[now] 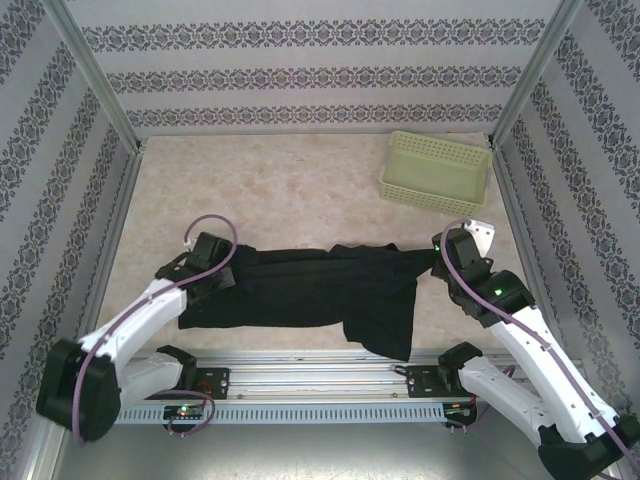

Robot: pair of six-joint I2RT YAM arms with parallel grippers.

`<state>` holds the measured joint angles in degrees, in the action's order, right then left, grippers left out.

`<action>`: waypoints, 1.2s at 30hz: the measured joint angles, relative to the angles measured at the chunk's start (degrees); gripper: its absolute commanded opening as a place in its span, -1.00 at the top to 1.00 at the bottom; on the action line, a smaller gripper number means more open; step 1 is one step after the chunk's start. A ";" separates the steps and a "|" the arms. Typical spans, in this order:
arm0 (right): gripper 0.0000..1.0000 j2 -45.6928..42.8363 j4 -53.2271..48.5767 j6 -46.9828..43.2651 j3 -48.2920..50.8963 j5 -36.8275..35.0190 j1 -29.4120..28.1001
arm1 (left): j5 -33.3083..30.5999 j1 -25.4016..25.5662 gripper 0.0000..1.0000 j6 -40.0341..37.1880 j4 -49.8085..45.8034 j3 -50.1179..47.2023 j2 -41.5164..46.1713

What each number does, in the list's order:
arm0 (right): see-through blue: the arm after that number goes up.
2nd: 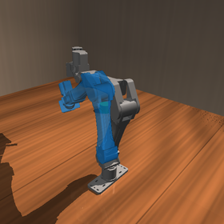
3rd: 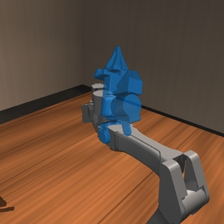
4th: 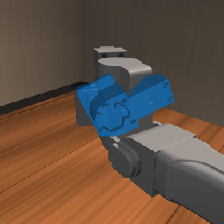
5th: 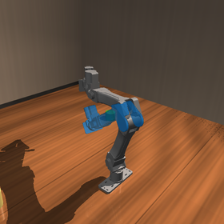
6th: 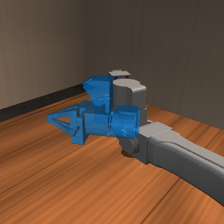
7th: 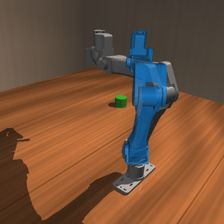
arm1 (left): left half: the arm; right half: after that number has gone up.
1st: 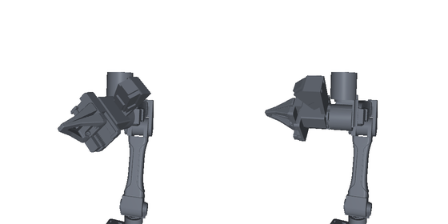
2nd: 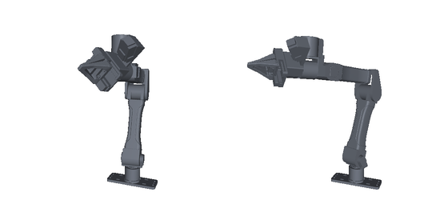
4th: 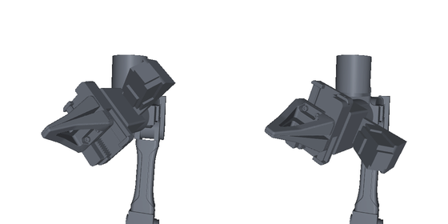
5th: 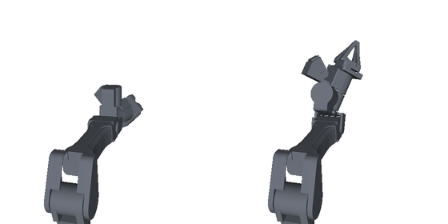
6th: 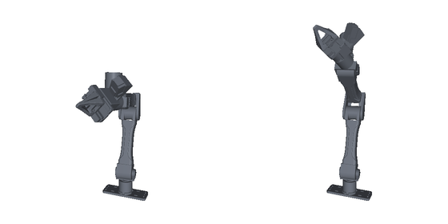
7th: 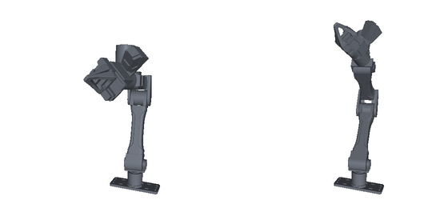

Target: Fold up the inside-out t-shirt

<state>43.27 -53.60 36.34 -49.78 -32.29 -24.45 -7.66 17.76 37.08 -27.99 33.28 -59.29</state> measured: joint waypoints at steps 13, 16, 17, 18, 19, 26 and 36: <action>1.00 -1.88 -0.98 -3.78 -0.28 1.68 3.72 | 4.63 -2.73 0.13 -2.60 -0.76 2.19 -9.57; 1.00 -1.88 -0.74 -3.78 -0.28 2.32 3.72 | 2.54 3.52 0.08 -2.56 -2.36 5.01 -8.15; 1.00 -1.88 -0.68 -3.78 -0.28 2.51 3.72 | 1.36 6.08 0.08 -2.51 -2.93 6.62 -8.07; 1.00 -1.92 -0.61 -3.78 -0.28 2.71 3.72 | 0.22 8.61 0.07 -2.51 -3.19 8.44 -8.24; 1.00 -1.99 -0.59 -3.78 -0.28 2.84 3.72 | -1.05 11.23 0.07 -2.47 -3.43 10.47 -8.81; 1.00 -2.14 -0.59 -3.78 -0.28 3.23 3.72 | -7.89 24.26 0.13 -1.49 -5.35 19.04 -20.90; 1.00 -2.64 -0.59 -3.78 -0.28 3.23 3.72 | -14.12 29.75 0.04 1.38 -10.67 20.74 -31.76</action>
<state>40.62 -54.19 32.56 -50.06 -29.06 -20.73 -21.78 47.51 38.46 -38.65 54.02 -91.05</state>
